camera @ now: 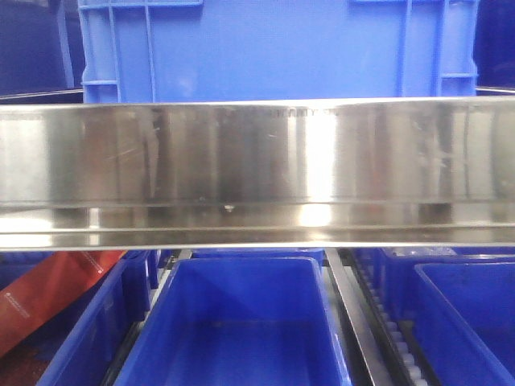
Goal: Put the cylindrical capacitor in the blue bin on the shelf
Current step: 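Move both held capacitors above the nearest blue bin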
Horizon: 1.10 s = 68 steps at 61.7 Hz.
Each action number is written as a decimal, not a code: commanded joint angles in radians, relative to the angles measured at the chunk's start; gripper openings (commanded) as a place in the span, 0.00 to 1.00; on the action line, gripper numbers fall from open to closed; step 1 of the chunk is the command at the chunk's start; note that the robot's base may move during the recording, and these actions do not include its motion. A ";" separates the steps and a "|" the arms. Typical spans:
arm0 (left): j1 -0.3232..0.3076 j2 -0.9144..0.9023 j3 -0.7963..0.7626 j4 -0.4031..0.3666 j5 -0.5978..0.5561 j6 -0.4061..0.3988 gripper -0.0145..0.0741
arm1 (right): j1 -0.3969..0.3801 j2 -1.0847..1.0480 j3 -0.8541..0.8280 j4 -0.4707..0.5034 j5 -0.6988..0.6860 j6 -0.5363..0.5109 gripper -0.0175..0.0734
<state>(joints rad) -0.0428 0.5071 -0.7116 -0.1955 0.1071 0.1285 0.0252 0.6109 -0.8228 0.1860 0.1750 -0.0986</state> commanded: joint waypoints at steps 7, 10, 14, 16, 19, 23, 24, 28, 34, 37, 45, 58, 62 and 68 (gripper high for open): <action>-0.004 -0.001 0.001 -0.001 -0.021 0.001 0.04 | 0.000 -0.006 0.000 -0.006 -0.025 -0.004 0.01; -0.004 -0.001 0.001 -0.001 -0.021 0.001 0.04 | 0.000 -0.006 0.000 -0.006 -0.025 -0.004 0.01; -0.004 -0.001 0.001 -0.001 -0.021 0.001 0.04 | 0.000 -0.006 0.000 -0.006 -0.025 -0.004 0.01; -0.004 -0.001 0.001 -0.001 -0.021 0.001 0.04 | 0.000 -0.006 0.000 -0.006 -0.025 -0.004 0.01; -0.004 -0.001 0.001 -0.001 -0.021 0.001 0.04 | 0.000 -0.006 0.000 -0.006 -0.025 -0.004 0.01; -0.004 -0.001 0.001 -0.001 -0.021 0.001 0.04 | 0.000 -0.006 0.000 -0.006 -0.025 -0.004 0.01; -0.004 -0.001 0.001 -0.001 -0.021 0.001 0.04 | 0.000 -0.006 0.000 -0.006 -0.025 -0.004 0.01; -0.004 -0.001 0.001 -0.001 -0.021 0.001 0.04 | 0.000 -0.006 0.000 -0.006 -0.027 -0.004 0.01; -0.004 -0.001 0.001 -0.001 -0.021 0.001 0.04 | 0.000 -0.006 0.000 -0.006 -0.027 -0.004 0.01; -0.004 -0.001 0.001 -0.001 -0.021 0.001 0.04 | 0.000 -0.006 0.000 -0.006 -0.027 -0.004 0.01; -0.004 -0.001 0.001 -0.001 -0.016 0.001 0.04 | 0.000 -0.006 0.000 -0.006 -0.024 -0.004 0.01; -0.012 0.049 -0.063 0.008 0.015 0.001 0.04 | 0.028 0.033 -0.038 -0.006 -0.043 -0.004 0.01; -0.033 0.091 -0.107 0.023 0.044 0.001 0.04 | 0.062 0.066 -0.067 -0.006 -0.041 -0.004 0.01; -0.090 0.177 -0.171 0.025 0.048 0.001 0.04 | 0.135 0.124 -0.105 -0.036 -0.047 -0.006 0.01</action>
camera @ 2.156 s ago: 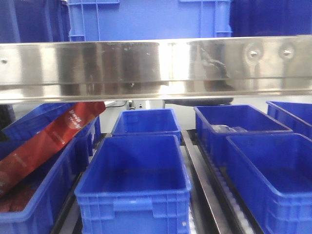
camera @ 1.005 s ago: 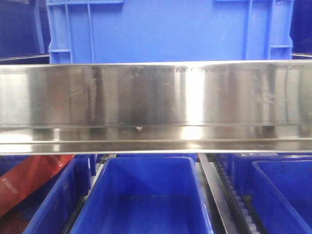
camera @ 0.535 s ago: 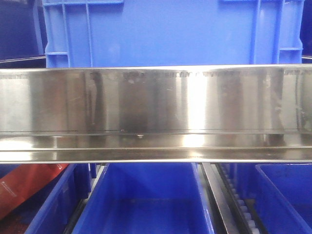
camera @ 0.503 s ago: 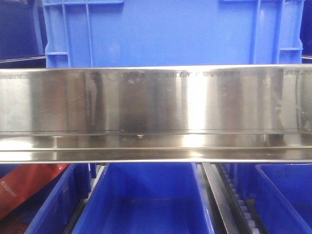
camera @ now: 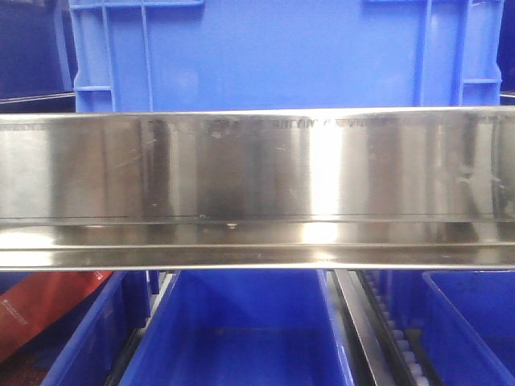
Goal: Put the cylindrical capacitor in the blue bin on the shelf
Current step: 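Move both held capacitors above the nearest blue bin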
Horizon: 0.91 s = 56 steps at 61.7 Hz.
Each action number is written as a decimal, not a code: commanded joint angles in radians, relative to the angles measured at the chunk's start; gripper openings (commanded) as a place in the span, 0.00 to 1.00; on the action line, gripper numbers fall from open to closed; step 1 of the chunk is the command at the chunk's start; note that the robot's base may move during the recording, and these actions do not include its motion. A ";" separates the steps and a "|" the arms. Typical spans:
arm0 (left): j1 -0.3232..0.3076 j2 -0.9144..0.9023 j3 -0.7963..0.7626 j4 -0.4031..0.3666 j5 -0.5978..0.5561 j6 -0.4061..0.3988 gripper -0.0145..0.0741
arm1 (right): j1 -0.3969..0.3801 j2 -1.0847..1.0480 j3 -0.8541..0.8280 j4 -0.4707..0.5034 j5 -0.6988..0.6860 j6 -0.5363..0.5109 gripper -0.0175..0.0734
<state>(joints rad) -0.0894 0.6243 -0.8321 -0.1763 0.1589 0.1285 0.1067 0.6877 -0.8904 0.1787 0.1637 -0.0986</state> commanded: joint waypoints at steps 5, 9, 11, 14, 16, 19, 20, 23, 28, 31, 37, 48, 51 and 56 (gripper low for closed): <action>-0.120 0.135 -0.112 0.005 -0.003 0.001 0.04 | 0.115 0.105 -0.073 -0.039 -0.038 -0.006 0.01; -0.188 0.202 -0.157 0.005 -0.005 0.001 0.04 | 0.164 0.167 -0.102 -0.039 -0.042 -0.006 0.01; -0.228 0.241 -0.182 0.005 -0.010 0.001 0.04 | 0.188 0.199 -0.117 -0.039 -0.055 -0.006 0.01; -0.284 0.297 -0.214 0.005 -0.022 0.001 0.04 | 0.219 0.235 -0.135 -0.039 -0.076 -0.006 0.01; -0.323 0.336 -0.235 0.005 -0.033 0.001 0.04 | 0.235 0.260 -0.150 -0.039 -0.091 -0.006 0.01; -0.366 0.383 -0.257 0.005 -0.045 0.001 0.04 | 0.261 0.307 -0.169 -0.039 -0.107 -0.006 0.01; -0.386 0.406 -0.267 0.007 -0.053 0.001 0.04 | 0.268 0.318 -0.174 -0.039 -0.112 -0.006 0.01; -0.423 0.450 -0.284 0.007 -0.077 0.001 0.04 | 0.292 0.356 -0.188 -0.039 -0.128 -0.006 0.01; -0.487 0.539 -0.306 0.007 -0.152 0.001 0.04 | 0.334 0.418 -0.205 -0.039 -0.154 -0.006 0.01; -0.511 0.582 -0.308 0.012 -0.202 0.001 0.04 | 0.351 0.451 -0.209 -0.039 -0.170 -0.006 0.01; -0.537 0.648 -0.311 0.014 -0.252 0.001 0.04 | 0.364 0.512 -0.217 -0.039 -0.173 -0.006 0.01; -0.551 0.707 -0.311 0.006 -0.252 0.001 0.06 | 0.364 0.570 -0.217 -0.032 -0.176 -0.006 0.04; -0.551 0.707 -0.311 0.002 -0.255 0.001 0.12 | 0.364 0.573 -0.217 -0.025 -0.172 -0.006 0.17; -0.551 0.707 -0.311 0.002 -0.261 0.001 0.27 | 0.364 0.573 -0.217 -0.018 -0.164 -0.006 0.41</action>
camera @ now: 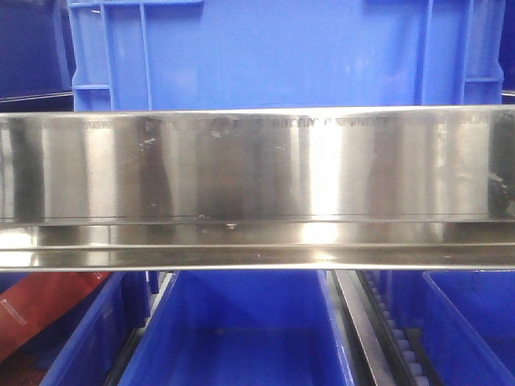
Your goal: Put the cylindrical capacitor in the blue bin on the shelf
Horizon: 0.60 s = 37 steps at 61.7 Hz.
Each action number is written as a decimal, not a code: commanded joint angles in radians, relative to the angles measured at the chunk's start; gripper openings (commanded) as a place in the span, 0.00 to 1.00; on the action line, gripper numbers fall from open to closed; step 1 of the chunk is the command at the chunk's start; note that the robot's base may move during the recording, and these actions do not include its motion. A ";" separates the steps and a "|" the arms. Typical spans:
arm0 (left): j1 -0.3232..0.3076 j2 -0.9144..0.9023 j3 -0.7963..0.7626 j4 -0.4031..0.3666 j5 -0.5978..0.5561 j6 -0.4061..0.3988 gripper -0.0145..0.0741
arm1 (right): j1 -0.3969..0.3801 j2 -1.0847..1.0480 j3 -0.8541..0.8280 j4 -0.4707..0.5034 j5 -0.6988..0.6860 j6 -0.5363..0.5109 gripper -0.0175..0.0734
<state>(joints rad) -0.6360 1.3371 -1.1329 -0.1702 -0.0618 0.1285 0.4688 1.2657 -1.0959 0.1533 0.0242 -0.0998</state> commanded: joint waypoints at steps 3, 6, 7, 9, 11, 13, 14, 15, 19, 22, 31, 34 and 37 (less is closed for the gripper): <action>-0.005 -0.006 -0.010 -0.004 -0.037 0.001 0.40 | 0.002 -0.005 -0.012 0.008 -0.032 -0.005 0.57; -0.005 -0.006 -0.010 -0.004 -0.032 0.001 0.50 | 0.002 -0.005 -0.012 0.008 -0.032 -0.005 0.66; -0.005 -0.006 -0.010 -0.004 -0.032 0.001 0.53 | 0.002 -0.005 -0.012 0.008 -0.032 -0.005 0.68; -0.005 -0.006 -0.010 -0.004 -0.032 0.001 0.61 | 0.002 -0.005 -0.012 0.008 -0.032 -0.005 0.72; -0.005 -0.006 -0.010 -0.007 -0.034 0.001 0.66 | 0.002 -0.005 -0.012 0.008 -0.032 -0.005 0.74; -0.005 -0.006 -0.010 -0.009 -0.034 0.001 0.71 | 0.002 -0.005 -0.012 0.008 -0.032 -0.005 0.74; -0.005 -0.006 -0.010 -0.009 -0.034 0.001 0.73 | 0.002 -0.005 -0.012 0.008 -0.032 -0.005 0.74; -0.005 -0.006 -0.010 -0.009 -0.034 0.001 0.75 | 0.002 -0.005 -0.012 0.008 -0.032 -0.005 0.74; -0.005 -0.007 -0.010 -0.009 -0.034 0.001 0.80 | 0.002 -0.005 -0.012 0.008 -0.033 -0.005 0.74; -0.005 -0.009 -0.010 -0.009 -0.034 0.001 0.80 | 0.002 -0.012 -0.012 0.008 -0.033 -0.005 0.74; -0.005 -0.048 -0.018 -0.009 -0.014 0.001 0.68 | 0.002 -0.052 -0.012 0.008 -0.024 -0.005 0.69; -0.005 -0.068 -0.019 -0.009 -0.008 0.001 0.57 | 0.002 -0.071 -0.012 0.008 -0.024 -0.005 0.62; -0.005 -0.091 -0.019 -0.009 0.017 0.001 0.44 | 0.002 -0.091 -0.012 0.008 -0.008 -0.005 0.50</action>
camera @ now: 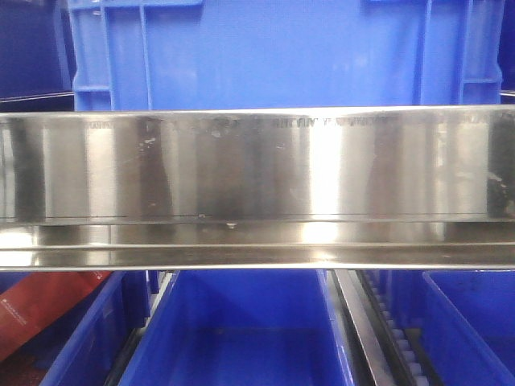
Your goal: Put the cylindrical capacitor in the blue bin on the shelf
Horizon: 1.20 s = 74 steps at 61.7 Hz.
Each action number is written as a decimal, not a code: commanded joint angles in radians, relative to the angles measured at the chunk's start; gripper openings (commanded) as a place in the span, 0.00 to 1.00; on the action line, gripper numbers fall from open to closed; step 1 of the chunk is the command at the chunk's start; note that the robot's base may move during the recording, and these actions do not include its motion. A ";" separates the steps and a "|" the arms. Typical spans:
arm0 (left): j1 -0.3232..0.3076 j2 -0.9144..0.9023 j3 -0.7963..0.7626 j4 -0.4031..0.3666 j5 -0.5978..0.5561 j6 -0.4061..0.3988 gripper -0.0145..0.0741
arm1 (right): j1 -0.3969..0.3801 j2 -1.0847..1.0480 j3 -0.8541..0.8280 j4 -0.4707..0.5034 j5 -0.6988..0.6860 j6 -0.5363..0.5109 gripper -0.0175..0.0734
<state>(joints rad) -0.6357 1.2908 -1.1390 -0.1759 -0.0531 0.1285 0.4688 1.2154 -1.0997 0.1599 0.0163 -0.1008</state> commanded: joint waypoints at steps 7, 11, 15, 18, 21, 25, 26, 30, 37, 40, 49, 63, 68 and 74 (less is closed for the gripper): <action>-0.005 -0.098 -0.012 -0.003 0.066 0.001 0.11 | 0.002 -0.089 -0.008 0.002 0.035 -0.004 0.14; -0.003 -0.124 -0.012 0.000 0.077 0.003 0.04 | 0.002 -0.118 -0.008 0.002 0.051 -0.004 0.01; -0.003 -0.150 -0.012 -0.016 0.099 0.001 0.04 | 0.002 -0.146 -0.008 0.002 0.088 -0.004 0.01; -0.003 -0.174 -0.012 -0.048 0.145 0.001 0.04 | 0.002 -0.164 -0.003 0.002 0.109 -0.004 0.01; -0.003 -0.201 -0.002 -0.054 0.195 0.001 0.04 | 0.002 -0.188 0.011 0.002 0.127 -0.004 0.01; -0.003 -0.240 0.040 -0.054 0.200 0.001 0.04 | 0.002 -0.223 0.053 0.002 0.117 -0.004 0.01; -0.003 -0.249 0.054 -0.054 0.193 0.001 0.04 | 0.002 -0.237 0.064 0.002 0.113 -0.004 0.01; -0.003 -0.299 0.136 -0.054 0.139 0.001 0.04 | 0.002 -0.283 0.119 0.002 0.100 -0.004 0.01; -0.003 -0.406 0.282 -0.065 0.087 0.001 0.04 | 0.002 -0.385 0.242 0.002 0.091 -0.004 0.01; -0.003 -0.446 0.335 -0.069 0.084 0.001 0.04 | 0.002 -0.433 0.290 0.002 0.087 -0.004 0.01; -0.003 -0.598 0.540 -0.077 0.059 0.001 0.04 | 0.002 -0.592 0.464 0.002 0.078 -0.004 0.01; -0.003 -0.809 0.739 -0.077 0.053 0.001 0.04 | 0.002 -0.807 0.655 0.002 0.080 -0.004 0.01; -0.003 -0.864 0.778 -0.077 0.059 0.001 0.04 | 0.002 -0.871 0.688 0.002 0.082 -0.004 0.01; -0.003 -0.910 0.800 -0.077 0.059 0.001 0.04 | 0.002 -0.920 0.694 0.002 0.087 -0.004 0.01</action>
<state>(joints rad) -0.6357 0.4148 -0.3533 -0.2457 0.0260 0.1303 0.4688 0.3358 -0.4128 0.1599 0.1205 -0.1024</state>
